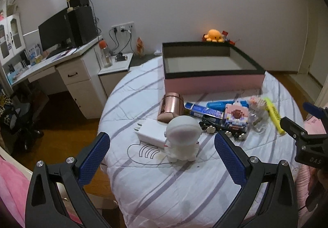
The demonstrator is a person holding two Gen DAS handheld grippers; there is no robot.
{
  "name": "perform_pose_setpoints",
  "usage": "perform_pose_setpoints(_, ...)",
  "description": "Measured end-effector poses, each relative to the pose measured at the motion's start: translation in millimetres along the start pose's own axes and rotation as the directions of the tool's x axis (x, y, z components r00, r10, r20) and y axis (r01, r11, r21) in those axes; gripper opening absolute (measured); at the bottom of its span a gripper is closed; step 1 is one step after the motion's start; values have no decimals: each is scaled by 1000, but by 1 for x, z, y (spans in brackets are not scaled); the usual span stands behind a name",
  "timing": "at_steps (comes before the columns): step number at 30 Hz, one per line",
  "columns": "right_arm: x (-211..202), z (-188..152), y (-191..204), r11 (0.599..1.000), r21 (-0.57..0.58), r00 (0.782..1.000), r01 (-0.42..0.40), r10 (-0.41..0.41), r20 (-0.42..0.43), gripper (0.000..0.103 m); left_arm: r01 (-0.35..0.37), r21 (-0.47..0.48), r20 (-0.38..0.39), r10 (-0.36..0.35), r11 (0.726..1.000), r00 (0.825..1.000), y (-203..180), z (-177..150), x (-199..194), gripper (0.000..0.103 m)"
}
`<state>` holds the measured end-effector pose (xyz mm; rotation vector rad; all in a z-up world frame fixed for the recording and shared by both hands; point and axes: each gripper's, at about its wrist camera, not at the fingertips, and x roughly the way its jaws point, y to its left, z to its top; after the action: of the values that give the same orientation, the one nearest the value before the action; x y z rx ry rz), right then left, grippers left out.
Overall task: Organize rigid objects
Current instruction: 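Lower the left gripper onto the white astronaut figurine and close it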
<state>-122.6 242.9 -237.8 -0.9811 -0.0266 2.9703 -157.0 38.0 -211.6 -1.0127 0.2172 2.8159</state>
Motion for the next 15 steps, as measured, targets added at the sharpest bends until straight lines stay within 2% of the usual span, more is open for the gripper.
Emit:
perform_pose_setpoints(4, 15, -9, -9, 1000, 12, 1000, -1, 1, -28, 103, -16, 31, -34, 17, 999, 999, -8, 3, 17, 98)
perform_pose_setpoints(6, 22, -12, -14, 1000, 22, 999, -3, 4, -44, 103, -5, 42, -53, 7, 999, 999, -11, 3, 23, 92)
perform_pose_setpoints(8, 31, -14, -18, 1000, 30, 998, -5, 7, -58, 103, 7, 57, -70, -3, 998, 998, -17, 3, 31, 90)
perform_pose_setpoints(10, 37, -15, -21, 999, 34, 998, -10, 12, -67, 103, 19, 61, -87, -14, 998, 996, -21, 2, 38, 83)
perform_pose_setpoints(12, 43, -16, -23, 999, 41, 997, -13, 16, -81, 103, 36, 55, -99, -31, 998, 995, -21, 1, 45, 61)
perform_pose_setpoints(15, 50, -19, -28, 998, 53, 995, -25, 30, -100, 103, 59, 45, -118, -53, 997, 992, -20, 1, 52, 55)
